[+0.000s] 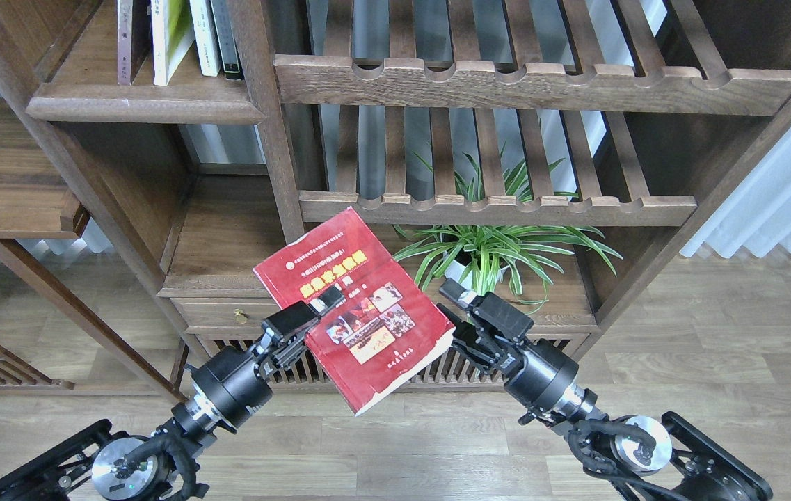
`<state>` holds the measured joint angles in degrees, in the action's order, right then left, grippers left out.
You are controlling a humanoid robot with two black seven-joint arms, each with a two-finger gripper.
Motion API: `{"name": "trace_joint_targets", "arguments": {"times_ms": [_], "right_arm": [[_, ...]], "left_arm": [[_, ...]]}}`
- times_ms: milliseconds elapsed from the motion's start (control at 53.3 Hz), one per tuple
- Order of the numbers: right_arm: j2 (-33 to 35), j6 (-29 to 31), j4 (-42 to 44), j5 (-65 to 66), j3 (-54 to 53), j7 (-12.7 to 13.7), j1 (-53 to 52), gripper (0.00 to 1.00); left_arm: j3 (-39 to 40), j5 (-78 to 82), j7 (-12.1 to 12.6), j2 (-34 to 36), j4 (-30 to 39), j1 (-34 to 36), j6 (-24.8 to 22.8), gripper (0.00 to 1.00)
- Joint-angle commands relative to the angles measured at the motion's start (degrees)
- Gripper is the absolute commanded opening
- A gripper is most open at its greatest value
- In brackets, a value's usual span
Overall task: Organize books on shelf
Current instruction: 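Release the right gripper and lift the red book with the left gripper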
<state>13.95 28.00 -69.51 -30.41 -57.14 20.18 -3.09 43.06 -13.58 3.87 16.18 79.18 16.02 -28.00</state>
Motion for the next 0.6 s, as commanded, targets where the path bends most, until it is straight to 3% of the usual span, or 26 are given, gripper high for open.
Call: {"name": "trace_joint_targets", "arguments": {"times_ms": [0, 169, 582], "right_arm": [[-0.2, 0.0, 0.1, 0.0, -0.3, -0.4, -0.4, 0.77], [-0.1, 0.0, 0.1, 0.2, -0.2, -0.4, -1.1, 0.77], [-0.1, 0.0, 0.3, 0.2, 0.5, -0.4, -1.6, 0.80]], "left_arm": [[1.9, 4.6, 0.1, -0.1, 0.0, 2.9, 0.0, 0.00], [5.8, 6.1, 1.4, -0.6, 0.0, 7.8, 0.0, 0.00], [15.0, 6.0, 1.0, -0.7, 0.1, 16.7, 0.0, 0.00]]}}
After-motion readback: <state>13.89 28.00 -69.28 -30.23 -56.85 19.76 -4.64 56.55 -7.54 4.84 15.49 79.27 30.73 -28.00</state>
